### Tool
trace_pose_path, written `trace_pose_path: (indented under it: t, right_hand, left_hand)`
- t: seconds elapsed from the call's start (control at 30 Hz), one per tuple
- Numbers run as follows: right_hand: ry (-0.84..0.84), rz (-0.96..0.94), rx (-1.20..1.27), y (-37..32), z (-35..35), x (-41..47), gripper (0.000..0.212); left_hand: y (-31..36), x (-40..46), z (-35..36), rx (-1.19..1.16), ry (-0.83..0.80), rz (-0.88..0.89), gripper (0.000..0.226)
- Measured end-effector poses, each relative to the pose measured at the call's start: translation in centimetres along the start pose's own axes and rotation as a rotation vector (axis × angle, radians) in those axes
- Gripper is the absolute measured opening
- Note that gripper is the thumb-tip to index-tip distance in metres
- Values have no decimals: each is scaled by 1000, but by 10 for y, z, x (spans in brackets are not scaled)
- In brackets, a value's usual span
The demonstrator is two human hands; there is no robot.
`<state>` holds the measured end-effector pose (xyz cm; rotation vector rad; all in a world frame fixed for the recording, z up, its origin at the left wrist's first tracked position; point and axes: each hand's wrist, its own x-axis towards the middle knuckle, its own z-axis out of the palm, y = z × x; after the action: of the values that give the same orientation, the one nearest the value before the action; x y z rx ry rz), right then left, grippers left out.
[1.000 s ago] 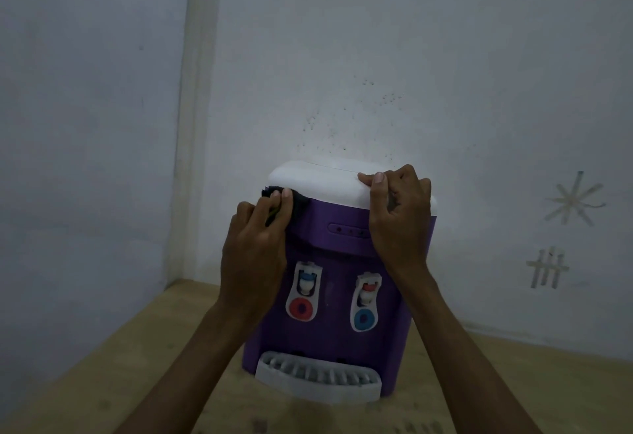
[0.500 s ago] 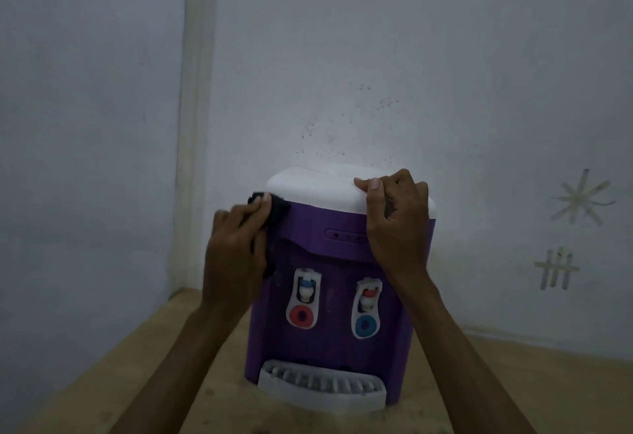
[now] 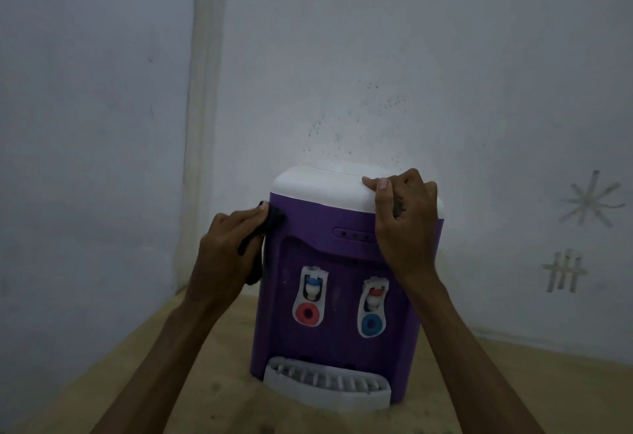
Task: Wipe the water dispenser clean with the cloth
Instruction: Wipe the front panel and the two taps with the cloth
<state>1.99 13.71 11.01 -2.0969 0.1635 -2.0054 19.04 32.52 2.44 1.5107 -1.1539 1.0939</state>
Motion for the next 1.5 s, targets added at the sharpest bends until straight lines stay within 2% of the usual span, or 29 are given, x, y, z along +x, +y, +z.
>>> trace_pose_path:
  t: [0.13,0.23,0.47,0.6,0.77,1.03,1.17,1.27,1.37,1.5]
  right_hand:
    - [3,-5,1,-1,-1,-1,33]
    - [2,-8,-13,0,-1,-1,32]
    - [12,-11,-4,1,0,-1,33]
    - [11,-12,5,-1,0,-2,33]
    - [-4,-7,6,2,-1,-1,35]
    - [7,-22,-8,2,0,-2,32]
    - [19,-10,-14,0,1,-2,33]
    - [19,-15,-14,1,1,-1,32]
    - [17,-32,-16,3,0,-2,31]
    - [15,-28,-28,3,0,-5,33]
  left_hand:
    - [0,16,-12,-85,-93,-68,52]
    - [-4,12,-15,-38,-151,-58,56]
    - [2,20,-8,27,-102,28,42]
    - [3,-9,1,102,-76,27,55]
    - [2,-57,13,141,-142,-5,57]
    - [8,-12,10,206,-85,24,52]
    - [10,-56,11,205,-164,99,51]
    - [10,-99,20,150,-195,61,57]
    - [11,-102,29,130,-133,12,53]
    - [24,-54,31,112,-11,-98,51]
